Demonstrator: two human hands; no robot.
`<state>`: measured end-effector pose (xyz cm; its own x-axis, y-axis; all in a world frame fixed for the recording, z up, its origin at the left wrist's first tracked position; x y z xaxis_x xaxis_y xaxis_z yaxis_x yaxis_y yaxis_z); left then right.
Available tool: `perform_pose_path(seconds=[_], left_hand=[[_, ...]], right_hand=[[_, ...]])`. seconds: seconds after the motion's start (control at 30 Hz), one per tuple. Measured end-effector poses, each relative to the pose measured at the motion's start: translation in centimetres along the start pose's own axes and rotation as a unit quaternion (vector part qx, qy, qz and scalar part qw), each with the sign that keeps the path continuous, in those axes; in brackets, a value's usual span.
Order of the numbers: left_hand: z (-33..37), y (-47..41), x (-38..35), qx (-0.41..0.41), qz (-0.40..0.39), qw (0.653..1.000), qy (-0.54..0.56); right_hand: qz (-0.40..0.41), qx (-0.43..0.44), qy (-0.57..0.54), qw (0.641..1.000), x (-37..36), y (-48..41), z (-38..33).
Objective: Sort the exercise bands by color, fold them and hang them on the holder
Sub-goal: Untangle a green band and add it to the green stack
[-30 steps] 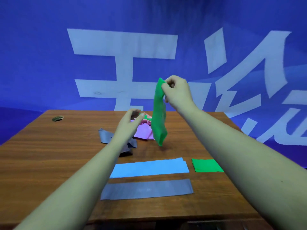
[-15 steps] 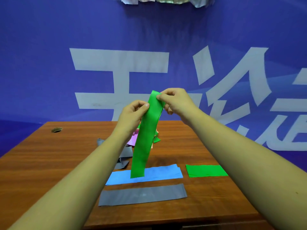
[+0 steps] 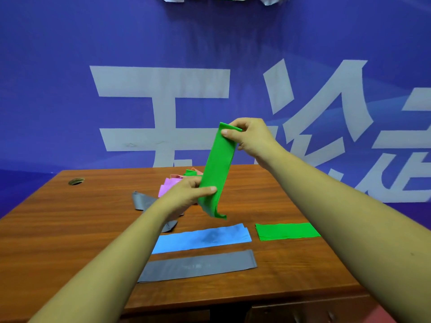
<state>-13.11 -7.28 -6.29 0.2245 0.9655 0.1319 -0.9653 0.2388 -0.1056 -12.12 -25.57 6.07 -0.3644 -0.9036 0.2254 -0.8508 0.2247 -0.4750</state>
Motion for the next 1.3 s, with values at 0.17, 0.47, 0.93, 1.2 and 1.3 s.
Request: perform_pose_path(seconds=[0.17, 0.47, 0.93, 1.2, 1.3], left_hand=[[-3.6, 0.8, 0.4, 0.068, -0.008, 0.997, -0.031], [-7.8, 2.1, 1.6, 0.104, 0.010, 0.989, -0.106], [-8.8, -2.0, -8.4, 0.082, 0.151, 0.974, -0.149], [-10.0, -4.7, -15.8, 0.006, 0.104, 0.947, -0.302], [-10.4, -5.3, -17.8, -0.009, 0.099, 0.942, -0.321]], right_hand=[[0.078, -0.042, 0.060, 0.994, 2.3, -0.5, 4.6], [0.168, -0.154, 0.116, 0.967, 7.3, 1.0, 14.9], [0.203, -0.292, 0.156, 0.922, 18.0, 7.3, 26.7], [0.196, -0.232, 0.311, 0.900, 24.4, 8.0, 28.9], [0.207, -0.232, 0.319, 0.896, 25.5, 8.0, 30.1]])
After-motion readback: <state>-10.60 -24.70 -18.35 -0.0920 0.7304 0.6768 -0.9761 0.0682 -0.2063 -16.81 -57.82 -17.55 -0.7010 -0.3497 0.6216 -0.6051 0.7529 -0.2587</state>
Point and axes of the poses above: each hand's wrist, its own y-axis away from the middle knuckle, its own x-axis out of the back of the hand, z = x × y, the point moved 2 cm from there along -y, towards the middle knuckle, and after that the axes turned 15 degrees about z, right-handed, at the moved point
